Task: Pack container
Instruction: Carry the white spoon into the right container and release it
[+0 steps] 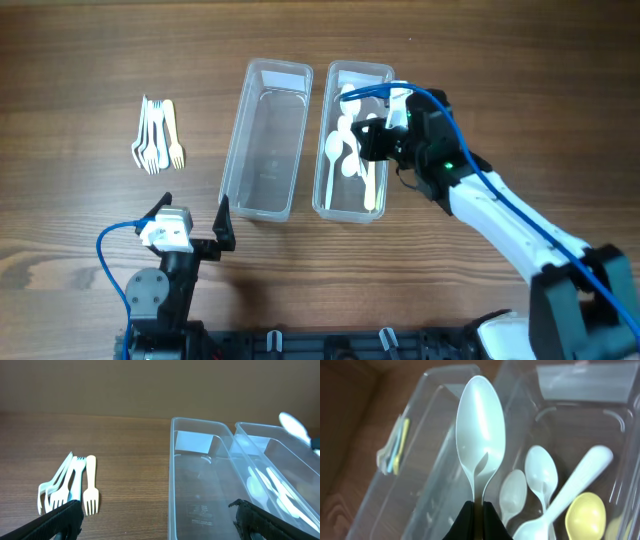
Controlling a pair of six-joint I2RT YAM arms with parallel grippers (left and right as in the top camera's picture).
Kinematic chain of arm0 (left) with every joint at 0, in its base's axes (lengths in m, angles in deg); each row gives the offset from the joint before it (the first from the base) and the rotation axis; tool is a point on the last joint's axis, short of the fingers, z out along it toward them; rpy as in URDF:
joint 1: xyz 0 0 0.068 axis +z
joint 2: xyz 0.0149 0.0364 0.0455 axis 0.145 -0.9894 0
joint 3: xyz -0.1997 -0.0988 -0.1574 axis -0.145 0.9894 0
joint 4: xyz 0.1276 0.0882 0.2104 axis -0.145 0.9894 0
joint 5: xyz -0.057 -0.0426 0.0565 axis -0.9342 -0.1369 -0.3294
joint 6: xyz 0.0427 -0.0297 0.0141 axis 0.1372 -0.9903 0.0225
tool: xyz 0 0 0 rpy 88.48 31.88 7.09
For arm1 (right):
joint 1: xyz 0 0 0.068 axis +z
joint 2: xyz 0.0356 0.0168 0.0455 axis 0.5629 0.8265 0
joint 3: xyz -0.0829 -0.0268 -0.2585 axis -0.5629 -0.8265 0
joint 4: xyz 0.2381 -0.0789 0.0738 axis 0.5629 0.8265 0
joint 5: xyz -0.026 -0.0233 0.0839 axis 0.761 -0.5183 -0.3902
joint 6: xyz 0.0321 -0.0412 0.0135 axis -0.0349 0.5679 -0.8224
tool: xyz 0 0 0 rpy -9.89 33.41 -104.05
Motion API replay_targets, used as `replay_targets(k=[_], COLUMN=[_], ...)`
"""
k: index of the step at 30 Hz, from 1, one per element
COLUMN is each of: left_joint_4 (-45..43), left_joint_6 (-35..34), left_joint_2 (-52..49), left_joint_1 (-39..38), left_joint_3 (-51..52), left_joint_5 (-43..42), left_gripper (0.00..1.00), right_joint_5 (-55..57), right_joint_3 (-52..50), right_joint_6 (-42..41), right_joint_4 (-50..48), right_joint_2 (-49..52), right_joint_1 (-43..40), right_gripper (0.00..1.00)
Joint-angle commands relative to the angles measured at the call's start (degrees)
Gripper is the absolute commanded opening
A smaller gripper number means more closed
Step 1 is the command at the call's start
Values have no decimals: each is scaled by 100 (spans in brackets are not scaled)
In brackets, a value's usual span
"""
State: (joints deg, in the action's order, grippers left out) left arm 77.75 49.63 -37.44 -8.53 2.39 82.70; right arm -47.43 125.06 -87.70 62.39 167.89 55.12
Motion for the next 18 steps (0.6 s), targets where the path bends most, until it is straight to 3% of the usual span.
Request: replay_targets(k=[1,5,6,8,9,14,18], left_joint_4=[-20,-20,-20,-20,-20,-20,-20], left_joint_6=[114,114,114,114,114,114,114], left_joint_2=[13,13,13,13,13,13,13], left_joint_1=[35,35,35,35,35,35,35], left_joint_3=[37,37,37,37,37,37,37], left_joint_5=[-68,-66,-68,-68,-66,-68,-68], left_gripper=[100,100,100,100,100,100,99], right_joint_5=[103,105,103,87,17,-922,-946], right_joint_3=[7,7,7,7,7,7,7], right_joint_6=[-111,-94,-94,-90,-52,52,-208], right_joint_4=[-76,-125,-131,-138,-166,-1003,-1373], right_joint_2=[260,282,282,282,280,9,-721], right_joint_1=[31,28,28,28,28,7,-52], right_gripper=[4,25,34,61,68,91,95])
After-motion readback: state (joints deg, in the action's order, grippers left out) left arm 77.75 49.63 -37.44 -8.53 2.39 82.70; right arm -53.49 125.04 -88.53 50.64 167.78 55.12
